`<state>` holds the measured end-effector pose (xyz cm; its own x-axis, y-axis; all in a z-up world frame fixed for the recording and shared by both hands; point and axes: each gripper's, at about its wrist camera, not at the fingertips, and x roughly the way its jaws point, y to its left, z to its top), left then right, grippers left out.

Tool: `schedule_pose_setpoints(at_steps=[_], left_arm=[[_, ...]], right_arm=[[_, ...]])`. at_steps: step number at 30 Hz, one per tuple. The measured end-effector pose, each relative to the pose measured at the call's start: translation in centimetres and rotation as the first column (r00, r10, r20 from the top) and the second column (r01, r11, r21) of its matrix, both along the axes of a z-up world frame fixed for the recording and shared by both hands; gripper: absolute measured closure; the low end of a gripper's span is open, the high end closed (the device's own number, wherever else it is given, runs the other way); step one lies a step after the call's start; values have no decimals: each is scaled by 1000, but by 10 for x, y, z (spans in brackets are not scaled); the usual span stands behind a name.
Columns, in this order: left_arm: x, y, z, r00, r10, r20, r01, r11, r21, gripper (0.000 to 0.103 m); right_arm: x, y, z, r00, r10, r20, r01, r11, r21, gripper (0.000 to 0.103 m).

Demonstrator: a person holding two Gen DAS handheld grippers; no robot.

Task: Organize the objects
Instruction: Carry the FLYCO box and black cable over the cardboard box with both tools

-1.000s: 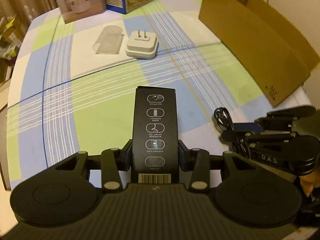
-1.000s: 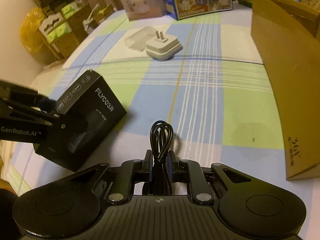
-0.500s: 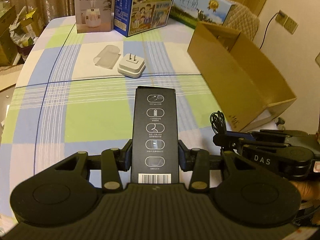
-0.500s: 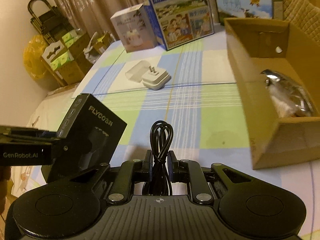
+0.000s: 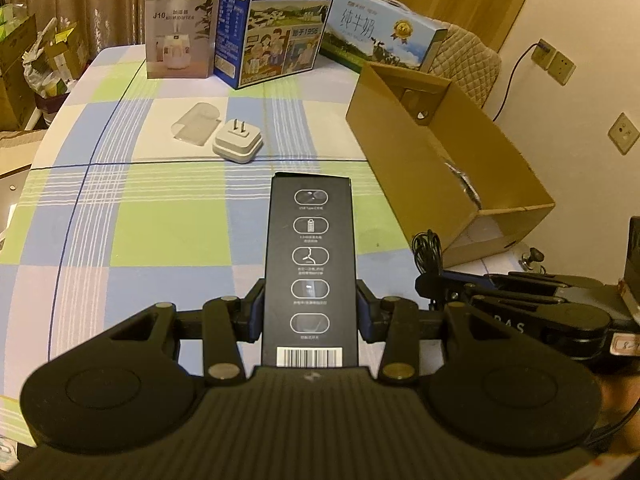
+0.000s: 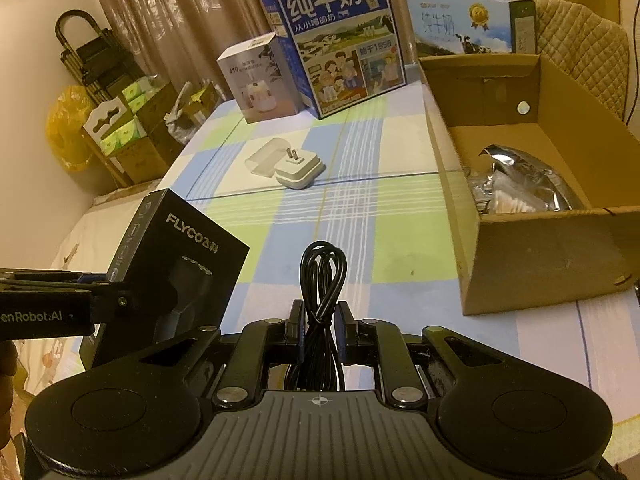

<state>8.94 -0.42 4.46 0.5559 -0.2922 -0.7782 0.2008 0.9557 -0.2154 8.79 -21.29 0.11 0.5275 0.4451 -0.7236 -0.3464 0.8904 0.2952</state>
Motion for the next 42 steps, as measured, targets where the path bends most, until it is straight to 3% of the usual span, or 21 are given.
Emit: schedule_pose_setpoints(at_steps=[42], left_arm=[[5, -53, 32, 995, -64, 70, 68, 996, -60, 65]], right_arm=[[2, -65, 35, 988, -133, 80, 131, 991, 27, 92]])
